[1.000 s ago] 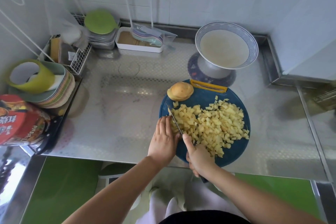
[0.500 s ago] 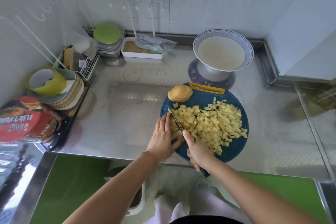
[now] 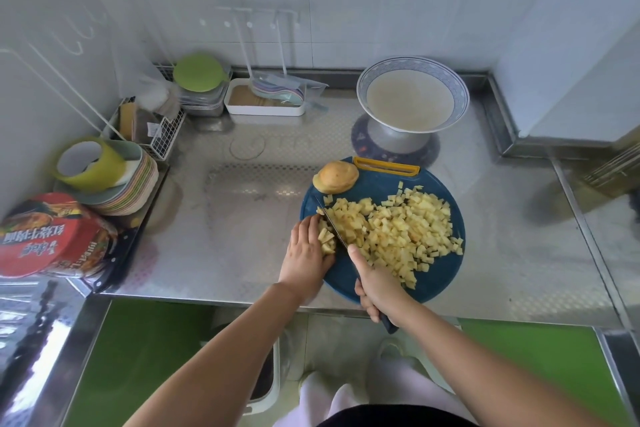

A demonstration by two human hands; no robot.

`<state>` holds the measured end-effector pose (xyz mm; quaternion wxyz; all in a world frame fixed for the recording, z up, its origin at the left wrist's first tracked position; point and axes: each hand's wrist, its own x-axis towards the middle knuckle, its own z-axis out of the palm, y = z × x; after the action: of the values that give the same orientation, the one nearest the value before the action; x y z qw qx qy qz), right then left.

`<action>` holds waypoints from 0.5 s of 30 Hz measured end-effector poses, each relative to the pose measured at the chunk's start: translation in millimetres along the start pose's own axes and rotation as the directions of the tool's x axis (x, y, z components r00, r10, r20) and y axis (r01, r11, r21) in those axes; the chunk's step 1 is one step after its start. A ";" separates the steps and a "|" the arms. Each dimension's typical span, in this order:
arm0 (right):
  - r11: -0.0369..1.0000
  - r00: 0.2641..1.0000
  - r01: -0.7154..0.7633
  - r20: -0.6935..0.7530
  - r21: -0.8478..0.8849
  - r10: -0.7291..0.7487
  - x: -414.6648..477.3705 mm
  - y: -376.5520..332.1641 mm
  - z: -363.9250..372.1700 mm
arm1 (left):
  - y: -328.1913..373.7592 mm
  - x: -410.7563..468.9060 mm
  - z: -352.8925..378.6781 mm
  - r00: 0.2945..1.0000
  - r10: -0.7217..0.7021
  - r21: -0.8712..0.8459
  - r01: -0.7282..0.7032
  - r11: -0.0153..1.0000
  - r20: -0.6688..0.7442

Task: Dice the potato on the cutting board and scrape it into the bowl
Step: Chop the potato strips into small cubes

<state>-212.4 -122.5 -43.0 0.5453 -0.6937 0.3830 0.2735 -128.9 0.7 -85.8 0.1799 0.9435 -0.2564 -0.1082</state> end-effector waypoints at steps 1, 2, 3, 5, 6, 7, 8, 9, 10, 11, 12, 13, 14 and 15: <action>1.000 1.000 -0.008 0.001 0.003 0.008 0.2 -0.6 1.5 | 1.5 0.6 0.6 1.000 -0.003 0.006 0.003 1.000 -0.001; 1.000 1.000 -0.021 -0.011 -0.018 0.021 0.8 -2.2 3.2 | 3.2 1.2 1.2 1.000 -0.008 0.007 0.008 1.000 -0.001; 0.997 0.999 -0.037 -0.032 -0.065 0.035 2.3 -3.8 5.4 | 4.6 1.0 1.9 1.000 -0.014 0.007 0.014 1.000 -0.001; 0.979 0.997 -0.052 -0.063 -0.198 0.040 4.8 -7.0 7.3 | 6.1 1.2 4.7 0.999 -0.033 -0.002 0.033 0.999 -0.007; 0.969 0.997 -0.047 -0.067 -0.244 0.032 4.6 -8.7 6.5 | 7.1 1.0 5.7 0.999 -0.047 -0.016 0.047 0.999 -0.011; 0.962 0.998 -0.034 -0.065 -0.272 0.017 4.1 -9.6 5.3 | 7.7 0.5 6.8 0.998 -0.060 -0.030 0.059 0.998 -0.015; 0.957 0.998 -0.026 -0.064 -0.288 0.008 2.5 -11.0 3.3 | 8.2 -0.3 7.7 0.997 -0.067 -0.036 0.066 0.997 -0.023; 0.956 0.998 -0.022 -0.066 -0.292 0.003 2.2 -11.5 2.6 | 8.7 -0.5 8.2 0.997 -0.070 -0.037 0.069 0.997 -0.029; 0.959 0.998 -0.021 -0.068 -0.284 0.002 1.9 -12.1 3.2 | 9.1 -1.2 8.6 0.997 -0.070 -0.033 0.069 0.997 -0.031; 0.966 0.998 -0.027 -0.069 -0.258 0.009 2.8 -12.3 4.2 | 9.8 -1.6 8.8 0.997 -0.069 -0.028 0.068 0.997 -0.033; 0.977 0.998 -0.029 -0.061 -0.212 0.016 3.7 -12.4 5.2 | 10.1 -1.8 9.1 0.997 -0.064 -0.021 0.063 0.998 -0.036; 0.987 0.999 -0.028 -0.049 -0.159 0.021 4.0 -12.2 5.4 | 10.7 -2.2 10.0 0.998 -0.059 -0.014 0.058 0.998 -0.038; 0.994 0.999 -0.019 -0.032 -0.105 0.016 3.9 -12.3 4.7 | 11.2 -2.3 10.0 0.998 -0.054 -0.013 0.054 0.998 -0.045; 0.999 1.000 -0.010 -0.006 -0.054 0.009 4.0 -11.6 2.4 | 11.7 -2.8 10.0 0.997 -0.052 -0.018 0.051 0.999 -0.056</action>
<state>-200.4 -119.8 -40.5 0.5240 -0.7071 0.3804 0.2842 -139.4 -10.1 -90.0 0.1920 0.9509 -0.2259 -0.0885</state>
